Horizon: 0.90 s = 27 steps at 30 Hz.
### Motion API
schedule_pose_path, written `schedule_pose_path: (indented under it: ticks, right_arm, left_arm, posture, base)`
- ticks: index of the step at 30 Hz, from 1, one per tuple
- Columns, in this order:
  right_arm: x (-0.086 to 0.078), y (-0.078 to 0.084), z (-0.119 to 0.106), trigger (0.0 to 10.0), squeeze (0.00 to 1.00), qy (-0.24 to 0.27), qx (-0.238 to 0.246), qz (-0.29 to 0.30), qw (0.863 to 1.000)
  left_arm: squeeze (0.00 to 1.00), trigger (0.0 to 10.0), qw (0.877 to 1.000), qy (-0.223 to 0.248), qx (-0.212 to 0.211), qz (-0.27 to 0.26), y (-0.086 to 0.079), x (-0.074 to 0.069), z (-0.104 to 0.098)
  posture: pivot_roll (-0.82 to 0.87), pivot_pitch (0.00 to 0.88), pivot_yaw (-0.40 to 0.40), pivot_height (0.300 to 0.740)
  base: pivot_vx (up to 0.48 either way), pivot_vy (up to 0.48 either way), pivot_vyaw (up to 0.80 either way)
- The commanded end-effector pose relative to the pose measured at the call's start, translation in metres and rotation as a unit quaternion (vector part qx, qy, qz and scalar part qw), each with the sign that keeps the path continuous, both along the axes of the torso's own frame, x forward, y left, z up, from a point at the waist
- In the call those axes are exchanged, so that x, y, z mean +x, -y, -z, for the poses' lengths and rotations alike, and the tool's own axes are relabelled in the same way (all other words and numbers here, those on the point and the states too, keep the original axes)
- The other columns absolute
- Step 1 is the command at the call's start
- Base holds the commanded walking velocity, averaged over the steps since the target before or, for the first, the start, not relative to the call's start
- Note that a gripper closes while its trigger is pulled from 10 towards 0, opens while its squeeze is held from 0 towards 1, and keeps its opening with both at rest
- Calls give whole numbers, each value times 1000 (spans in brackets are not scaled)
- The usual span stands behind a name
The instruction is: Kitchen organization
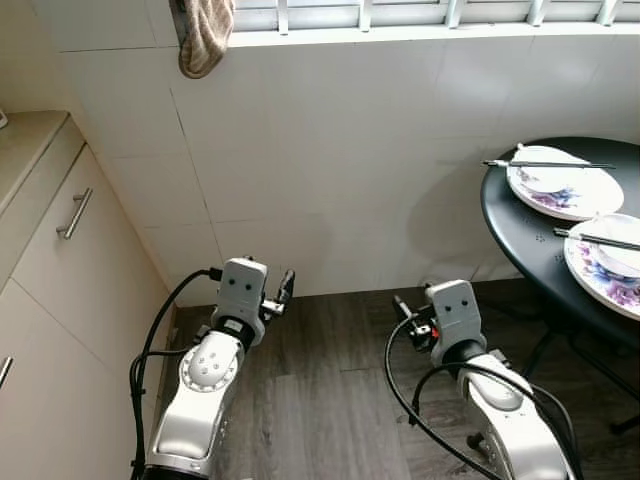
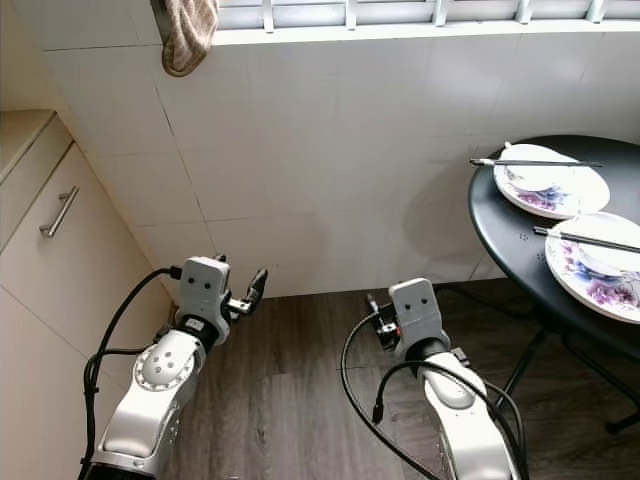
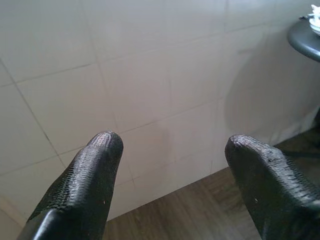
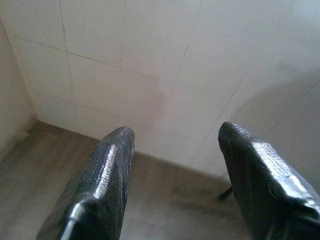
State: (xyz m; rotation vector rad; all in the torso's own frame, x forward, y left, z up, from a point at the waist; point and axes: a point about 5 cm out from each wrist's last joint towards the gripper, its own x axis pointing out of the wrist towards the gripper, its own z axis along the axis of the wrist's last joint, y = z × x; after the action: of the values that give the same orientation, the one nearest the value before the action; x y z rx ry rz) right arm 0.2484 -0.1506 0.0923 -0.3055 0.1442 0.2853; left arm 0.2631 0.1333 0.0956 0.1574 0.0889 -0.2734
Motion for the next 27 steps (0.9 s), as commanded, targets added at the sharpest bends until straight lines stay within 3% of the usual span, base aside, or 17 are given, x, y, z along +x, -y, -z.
schedule_pose_path:
  ticks: [1, 4, 10, 14, 18, 21, 23, 27]
  right_arm:
    - [0, -7, -21, 10000, 0, 82, -67, -33, 994]
    - [1, -14, -31, 10000, 0, 132, -126, -56, 981]
    - [4, -18, -30, 10000, 0, 131, -125, -69, 981]
    - [3, -20, -33, 10000, 0, 152, -135, -75, 976]
    - [6, -21, -37, 10000, 0, 176, -134, -65, 973]
    - [9, -23, -41, 10000, 0, 188, -119, -59, 973]
    - [15, -20, -36, 10000, 0, 162, -95, -49, 981]
    - [16, -19, -34, 10000, 0, 152, -80, -44, 984]
  left_arm:
    - [0, 10000, 999, 7, 28, 18, 2, -3, -5]
    - [0, 10000, 997, 16, 68, 36, 3, -6, -9]
    - [0, 10000, 991, 22, 128, 41, -12, -18, -15]
    - [0, 10000, 990, 12, 136, 21, -22, -29, -12]
    - [0, 10000, 991, 15, 135, 3, -20, -37, -10]
    - [0, 10000, 992, 14, 126, -12, -18, -35, -9]
    - [0, 10000, 993, 23, 116, -17, -12, -31, -12]
    - [0, 10000, 993, 33, 112, -12, -8, -27, -15]
  posture:
    - [-33, 13, -22, 740]
    - [-22, 7, -26, 740]
    - [1, 5, -31, 740]
    - [5, 2, -30, 740]
    - [20, 0, -32, 740]
    - [20, 0, -32, 740]
    - [23, 0, -37, 740]
    - [25, 1, -36, 740]
  base:
    - [0, 0, 0]
    - [0, 0, 0]
    - [0, 0, 0]
    - [0, 0, 0]
    - [0, 0, 0]
    - [0, 0, 0]
    - [0, 0, 0]
    - [0, 0, 0]
